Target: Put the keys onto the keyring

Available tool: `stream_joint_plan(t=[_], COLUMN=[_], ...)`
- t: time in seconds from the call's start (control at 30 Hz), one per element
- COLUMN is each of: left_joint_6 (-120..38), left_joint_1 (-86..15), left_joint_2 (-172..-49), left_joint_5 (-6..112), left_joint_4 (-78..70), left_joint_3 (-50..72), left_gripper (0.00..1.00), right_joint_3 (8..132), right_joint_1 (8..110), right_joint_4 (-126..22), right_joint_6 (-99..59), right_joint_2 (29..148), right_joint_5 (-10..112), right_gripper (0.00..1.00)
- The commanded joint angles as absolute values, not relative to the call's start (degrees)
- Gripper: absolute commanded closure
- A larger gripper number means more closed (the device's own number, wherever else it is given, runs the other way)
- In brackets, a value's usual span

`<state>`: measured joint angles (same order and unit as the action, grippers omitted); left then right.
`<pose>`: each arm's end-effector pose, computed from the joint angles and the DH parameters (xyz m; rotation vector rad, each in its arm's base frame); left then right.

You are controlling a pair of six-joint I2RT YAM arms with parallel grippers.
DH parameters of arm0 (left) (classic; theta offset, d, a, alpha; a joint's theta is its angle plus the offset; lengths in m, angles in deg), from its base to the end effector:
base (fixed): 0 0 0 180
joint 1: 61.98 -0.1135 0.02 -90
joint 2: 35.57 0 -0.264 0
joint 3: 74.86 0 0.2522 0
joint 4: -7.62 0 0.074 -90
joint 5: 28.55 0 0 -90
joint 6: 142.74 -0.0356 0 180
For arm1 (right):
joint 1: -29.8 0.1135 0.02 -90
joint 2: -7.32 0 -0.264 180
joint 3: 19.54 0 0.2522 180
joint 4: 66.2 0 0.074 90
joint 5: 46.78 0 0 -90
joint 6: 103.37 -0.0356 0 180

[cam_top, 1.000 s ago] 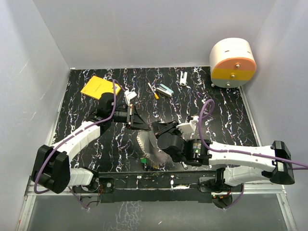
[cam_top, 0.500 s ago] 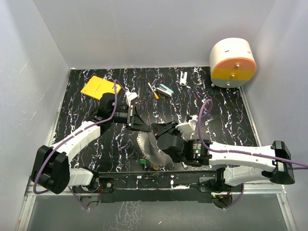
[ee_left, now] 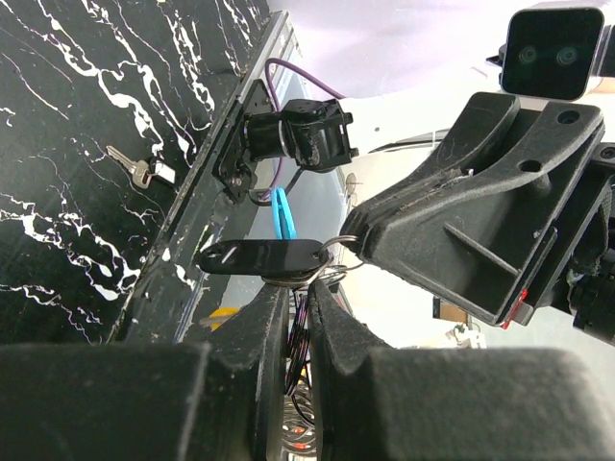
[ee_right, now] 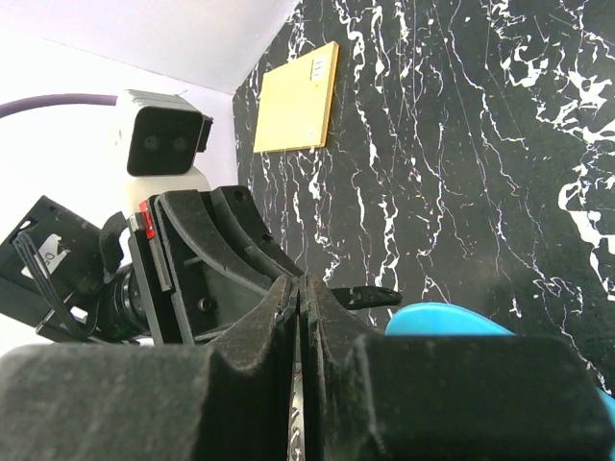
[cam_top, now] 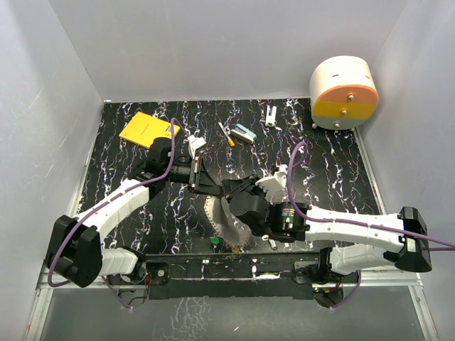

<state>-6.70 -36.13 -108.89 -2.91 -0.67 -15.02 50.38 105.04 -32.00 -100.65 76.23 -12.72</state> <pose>0.2312 -0.1477 0.2744 0.4989 2.1621 -1.8516 0.0937 0.2398 0.3128 0.7429 1.8346 0.8634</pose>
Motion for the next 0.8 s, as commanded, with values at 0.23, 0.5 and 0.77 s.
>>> stream_joint_plan(t=[0.23,0.5,0.77], left_joint_6=[-4.38,-2.78,1.06], left_joint_1=[-35.18,-35.11,-35.17], left_joint_2=[-106.06,-106.1,-106.5], left_joint_5=[-5.49,-5.52,-6.41], left_joint_4=[-0.1,2.15,8.24], left_joint_3=[-14.1,-14.82,-15.79], left_gripper=[1.0,1.0,1.0], right_joint_3=[53.96,54.76,54.98], right_joint_1=[103.02,102.93,102.84], right_joint_4=[-35.66,-35.63,-32.63], right_joint_6=[-97.83,-93.65,-81.35], right_joint_2=[75.92,74.73,68.07], right_joint_5=[-13.08,-12.05,-7.8], right_gripper=[0.69,0.49,0.6])
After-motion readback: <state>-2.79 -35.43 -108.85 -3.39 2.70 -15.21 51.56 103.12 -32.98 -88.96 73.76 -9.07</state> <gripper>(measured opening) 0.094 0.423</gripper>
